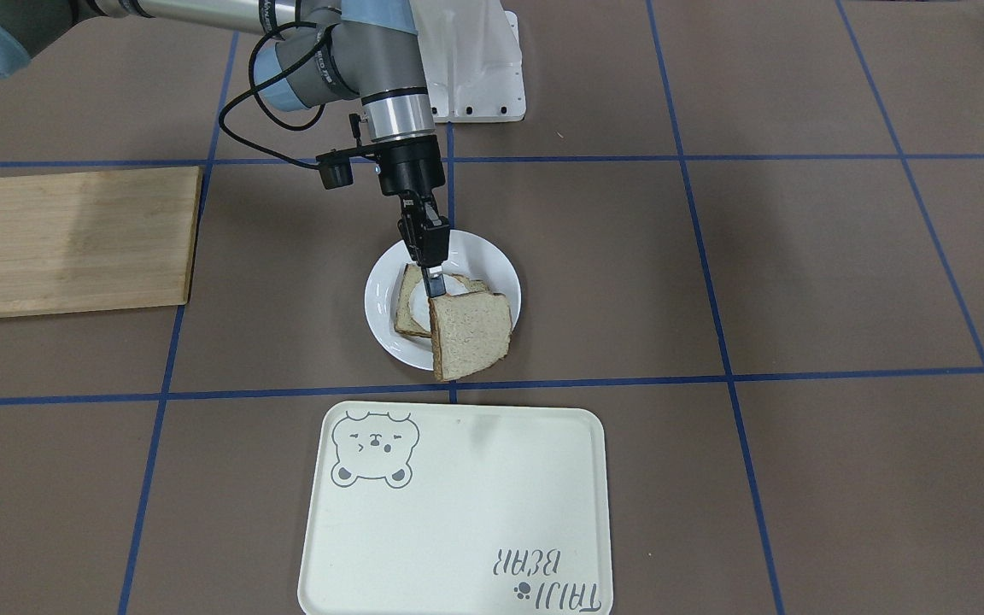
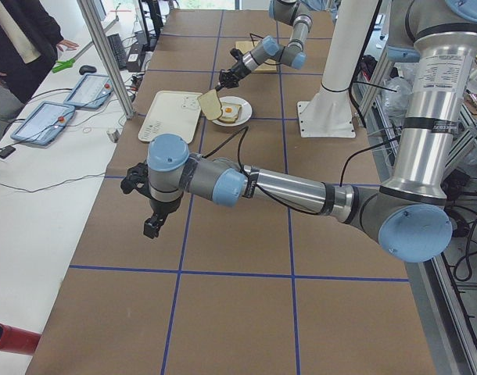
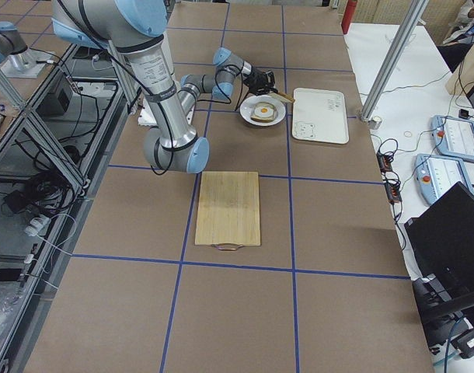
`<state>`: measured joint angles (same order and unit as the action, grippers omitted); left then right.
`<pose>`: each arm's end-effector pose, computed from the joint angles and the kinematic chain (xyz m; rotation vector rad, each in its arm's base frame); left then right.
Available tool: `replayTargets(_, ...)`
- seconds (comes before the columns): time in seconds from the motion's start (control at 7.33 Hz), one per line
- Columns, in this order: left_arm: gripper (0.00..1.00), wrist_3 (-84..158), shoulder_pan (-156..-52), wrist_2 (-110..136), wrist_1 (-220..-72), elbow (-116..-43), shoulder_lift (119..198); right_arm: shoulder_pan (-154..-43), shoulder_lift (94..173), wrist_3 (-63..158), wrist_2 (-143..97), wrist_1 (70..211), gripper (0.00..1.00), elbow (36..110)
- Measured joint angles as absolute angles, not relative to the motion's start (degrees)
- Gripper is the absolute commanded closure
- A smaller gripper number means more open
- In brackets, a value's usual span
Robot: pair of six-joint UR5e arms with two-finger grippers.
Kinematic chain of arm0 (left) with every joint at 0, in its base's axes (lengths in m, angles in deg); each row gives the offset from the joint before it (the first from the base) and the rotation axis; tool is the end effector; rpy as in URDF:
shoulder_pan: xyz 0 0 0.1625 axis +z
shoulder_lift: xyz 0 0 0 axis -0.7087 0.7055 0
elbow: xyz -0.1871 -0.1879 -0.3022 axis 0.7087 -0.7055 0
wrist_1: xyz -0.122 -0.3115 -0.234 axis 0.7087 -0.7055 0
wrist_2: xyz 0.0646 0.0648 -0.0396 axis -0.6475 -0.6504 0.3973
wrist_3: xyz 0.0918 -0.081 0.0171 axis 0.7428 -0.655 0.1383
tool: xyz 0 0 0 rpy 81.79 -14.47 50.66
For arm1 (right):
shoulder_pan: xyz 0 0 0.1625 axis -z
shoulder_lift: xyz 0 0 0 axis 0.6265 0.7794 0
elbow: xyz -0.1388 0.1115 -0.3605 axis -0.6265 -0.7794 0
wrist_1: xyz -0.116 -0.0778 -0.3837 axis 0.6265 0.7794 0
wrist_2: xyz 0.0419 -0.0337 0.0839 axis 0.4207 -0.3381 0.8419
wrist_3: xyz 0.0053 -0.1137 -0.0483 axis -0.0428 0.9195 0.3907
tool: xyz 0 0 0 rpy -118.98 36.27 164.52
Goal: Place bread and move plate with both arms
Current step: 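Carry the bread over the plate and lay it on the egg toast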
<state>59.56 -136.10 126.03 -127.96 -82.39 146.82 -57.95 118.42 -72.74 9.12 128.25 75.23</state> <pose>-0.0558 -0.5575 0.5284 0.3997 0.7446 0.2524 -0.5558 -0.4084 0.1901 0.2766 -1.3143 1.3304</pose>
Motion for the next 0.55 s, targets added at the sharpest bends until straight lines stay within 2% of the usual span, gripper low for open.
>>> replayTargets(0.55, 0.0, 59.6, -136.1, 126.1, -128.0, -82.5, 146.8, -54.4, 123.1, -71.5, 7.7, 130.8, 1.0, 76.4)
